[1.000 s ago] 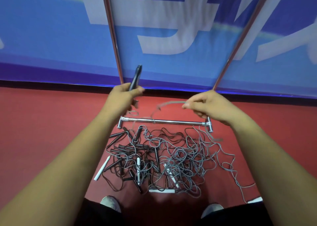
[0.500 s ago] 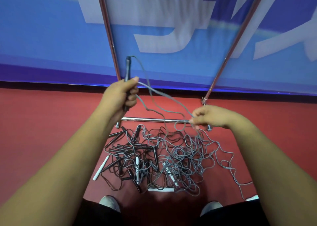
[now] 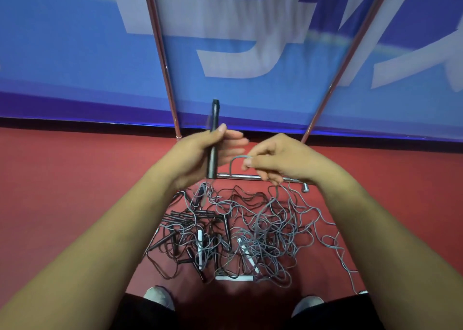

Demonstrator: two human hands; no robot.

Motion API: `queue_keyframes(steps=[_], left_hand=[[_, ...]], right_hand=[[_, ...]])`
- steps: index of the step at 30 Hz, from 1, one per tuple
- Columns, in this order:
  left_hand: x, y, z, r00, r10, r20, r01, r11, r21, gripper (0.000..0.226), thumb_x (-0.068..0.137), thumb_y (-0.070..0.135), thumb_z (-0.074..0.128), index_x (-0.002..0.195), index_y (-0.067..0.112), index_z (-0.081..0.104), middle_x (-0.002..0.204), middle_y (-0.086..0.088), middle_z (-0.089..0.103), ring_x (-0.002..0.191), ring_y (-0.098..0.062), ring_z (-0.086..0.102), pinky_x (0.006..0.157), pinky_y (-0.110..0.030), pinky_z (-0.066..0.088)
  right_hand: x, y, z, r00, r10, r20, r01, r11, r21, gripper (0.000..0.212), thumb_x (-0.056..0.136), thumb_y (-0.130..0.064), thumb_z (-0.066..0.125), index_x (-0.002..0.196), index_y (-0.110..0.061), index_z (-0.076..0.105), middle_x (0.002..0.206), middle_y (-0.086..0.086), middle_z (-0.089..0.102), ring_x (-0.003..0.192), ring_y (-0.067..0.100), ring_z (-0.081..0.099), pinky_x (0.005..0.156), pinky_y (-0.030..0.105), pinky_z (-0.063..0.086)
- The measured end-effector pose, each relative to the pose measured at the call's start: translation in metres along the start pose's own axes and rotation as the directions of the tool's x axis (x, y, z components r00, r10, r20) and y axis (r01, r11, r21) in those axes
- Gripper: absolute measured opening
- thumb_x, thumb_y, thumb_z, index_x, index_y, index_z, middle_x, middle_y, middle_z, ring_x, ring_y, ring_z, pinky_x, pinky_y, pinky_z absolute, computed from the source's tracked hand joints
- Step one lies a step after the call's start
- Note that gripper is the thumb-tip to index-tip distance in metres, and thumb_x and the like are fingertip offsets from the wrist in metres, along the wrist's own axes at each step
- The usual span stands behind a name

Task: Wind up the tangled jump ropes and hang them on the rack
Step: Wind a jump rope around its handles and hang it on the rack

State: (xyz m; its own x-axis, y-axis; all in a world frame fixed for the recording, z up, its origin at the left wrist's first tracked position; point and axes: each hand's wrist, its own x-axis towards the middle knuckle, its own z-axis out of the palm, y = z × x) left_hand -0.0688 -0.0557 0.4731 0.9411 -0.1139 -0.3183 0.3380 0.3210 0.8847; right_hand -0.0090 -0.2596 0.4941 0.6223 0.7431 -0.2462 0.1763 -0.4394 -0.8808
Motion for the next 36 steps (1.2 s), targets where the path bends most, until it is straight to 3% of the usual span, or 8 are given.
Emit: queue_keyframes(steps=[8,13,16,19,22,27,32,36], left_hand=[[-0.004,-0.002,0.008,0.991,-0.059,0.121,0.074,0.990,-0.119,0.027,0.089,0.020,0.057,0.065,0.013,0.068,0.061,0.000,0.040,0.051,-0.009,0.038,0.055,-0.022,0.035],[-0.003,0.014,-0.011,0.993,0.020,0.117,0.036,0.892,-0.451,0.031,0.093,0.025,0.048,0.073,0.007,0.062,0.058,0.007,0.038,0.050,-0.005,0.034,0.055,-0.019,0.030],[-0.002,0.011,-0.020,0.998,-0.014,0.065,0.044,0.874,-0.484,0.032,0.099,0.027,0.045,0.080,0.005,0.061,0.060,0.006,0.041,0.052,-0.007,0.038,0.054,-0.019,0.035],[0.002,0.003,-0.025,0.963,-0.002,-0.268,0.014,0.999,0.044,0.039,0.104,0.037,0.046,0.095,0.006,0.068,0.068,0.002,0.053,0.062,-0.012,0.051,0.063,-0.025,0.045],[0.001,-0.006,-0.025,0.887,0.258,-0.383,0.083,0.727,0.682,0.041,0.103,0.044,0.047,0.114,0.011,0.069,0.083,0.002,0.058,0.069,-0.014,0.050,0.069,-0.028,0.042],[-0.005,-0.003,0.001,0.987,0.080,-0.142,-0.049,0.976,0.211,0.026,0.103,0.029,0.050,0.117,0.012,0.064,0.118,-0.006,0.072,0.059,-0.014,0.064,0.043,-0.017,0.041],[-0.008,-0.007,0.017,0.996,0.037,0.087,-0.057,0.967,0.249,0.020,0.096,0.027,0.052,0.091,0.008,0.058,0.063,0.001,0.058,0.039,-0.007,0.042,0.036,-0.016,0.020],[-0.008,0.002,0.011,0.995,0.094,0.027,-0.095,0.994,0.055,0.018,0.086,0.021,0.060,0.078,0.008,0.050,0.059,0.000,0.039,0.039,-0.007,0.031,0.035,-0.017,0.016]], right_hand=[[0.001,0.018,-0.014,0.997,-0.013,-0.072,0.014,1.000,0.014,0.016,0.090,-0.018,0.072,0.077,-0.008,0.069,0.063,0.007,0.063,0.060,0.012,0.057,0.064,0.022,0.049],[-0.010,0.073,-0.028,0.952,0.287,0.105,-0.266,0.948,-0.176,0.015,0.097,-0.023,0.063,0.087,-0.014,0.068,0.067,-0.015,0.064,0.058,-0.005,0.048,0.059,0.012,0.035],[-0.012,0.093,-0.033,0.948,0.317,0.034,-0.312,0.944,-0.104,0.010,0.097,-0.014,0.062,0.094,-0.011,0.072,0.089,-0.001,0.074,0.071,-0.007,0.061,0.062,0.005,0.042],[-0.007,0.083,-0.037,0.964,0.198,-0.178,-0.185,0.979,0.086,0.011,0.096,-0.014,0.063,0.094,-0.006,0.071,0.073,0.004,0.070,0.083,0.022,0.073,0.087,0.032,0.055],[-0.007,0.049,-0.038,0.951,0.117,-0.287,-0.045,0.969,0.244,0.017,0.095,-0.013,0.063,0.102,0.002,0.068,0.061,0.003,0.055,0.053,0.018,0.057,0.057,0.026,0.049],[-0.010,0.010,-0.012,0.991,0.060,-0.123,-0.056,0.998,0.040,0.017,0.091,-0.021,0.071,0.094,-0.005,0.075,0.055,0.001,0.046,0.047,0.011,0.035,0.045,0.021,0.029],[-0.004,-0.006,-0.001,0.997,-0.036,-0.066,0.049,0.978,0.204,0.017,0.093,-0.012,0.066,0.096,0.004,0.073,0.057,0.006,0.048,0.052,0.015,0.043,0.050,0.023,0.039],[-0.008,0.011,-0.015,0.999,0.013,0.050,-0.017,0.996,0.090,0.008,0.091,-0.011,0.069,0.093,-0.004,0.072,0.073,0.010,0.068,0.070,0.014,0.062,0.072,0.024,0.050]])
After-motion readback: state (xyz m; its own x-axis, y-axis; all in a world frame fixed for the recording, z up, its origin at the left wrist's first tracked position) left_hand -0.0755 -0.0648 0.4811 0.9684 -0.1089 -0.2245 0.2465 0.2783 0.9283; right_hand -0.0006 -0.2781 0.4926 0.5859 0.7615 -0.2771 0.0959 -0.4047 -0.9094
